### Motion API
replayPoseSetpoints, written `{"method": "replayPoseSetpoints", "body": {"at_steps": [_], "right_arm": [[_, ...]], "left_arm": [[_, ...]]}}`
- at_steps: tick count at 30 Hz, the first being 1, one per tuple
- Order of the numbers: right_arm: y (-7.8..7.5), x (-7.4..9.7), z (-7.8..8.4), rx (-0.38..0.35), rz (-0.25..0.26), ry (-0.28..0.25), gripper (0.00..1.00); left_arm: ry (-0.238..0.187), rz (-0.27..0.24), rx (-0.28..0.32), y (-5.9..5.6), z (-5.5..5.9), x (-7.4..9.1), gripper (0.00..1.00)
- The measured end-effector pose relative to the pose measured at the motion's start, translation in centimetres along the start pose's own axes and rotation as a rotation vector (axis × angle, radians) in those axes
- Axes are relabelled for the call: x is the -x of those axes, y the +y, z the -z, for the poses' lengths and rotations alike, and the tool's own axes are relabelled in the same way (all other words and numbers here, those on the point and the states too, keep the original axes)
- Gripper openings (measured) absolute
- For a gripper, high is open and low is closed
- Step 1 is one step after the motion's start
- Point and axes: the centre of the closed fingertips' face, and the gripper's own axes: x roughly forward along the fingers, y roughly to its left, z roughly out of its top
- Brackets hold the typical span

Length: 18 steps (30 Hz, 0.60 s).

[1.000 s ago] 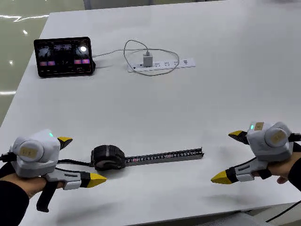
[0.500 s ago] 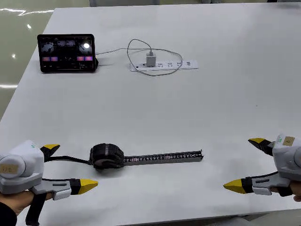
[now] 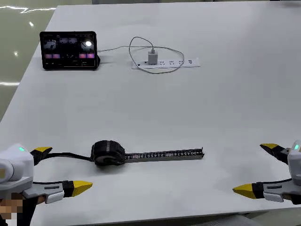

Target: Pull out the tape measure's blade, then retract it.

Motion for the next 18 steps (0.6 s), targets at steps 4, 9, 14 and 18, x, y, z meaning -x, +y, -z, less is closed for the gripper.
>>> {"method": "replayPoseSetpoints", "body": {"at_steps": [4, 9, 14, 18], "right_arm": [[-0.1, 0.24, 0.15, -0.009, 0.006, -0.002, 0.99], [0.08, 0.31, 0.33, -0.003, 0.004, 0.005, 0.99], [0.25, 0.15, 0.74, -0.008, 0.004, 0.016, 0.99], [0.7, 0.15, 0.9, -0.002, -0.008, 0.029, 0.99]], "left_arm": [[0.006, 0.001, -0.003, 0.04, 0.22, 0.12, 0.99], [0.004, 0.0, -0.01, 0.08, 0.28, 0.12, 0.99], [0.003, 0.01, -0.011, -0.06, 0.19, -0.01, 0.99], [0.001, 0.013, -0.012, -0.02, 0.02, -0.12, 0.99]]}}
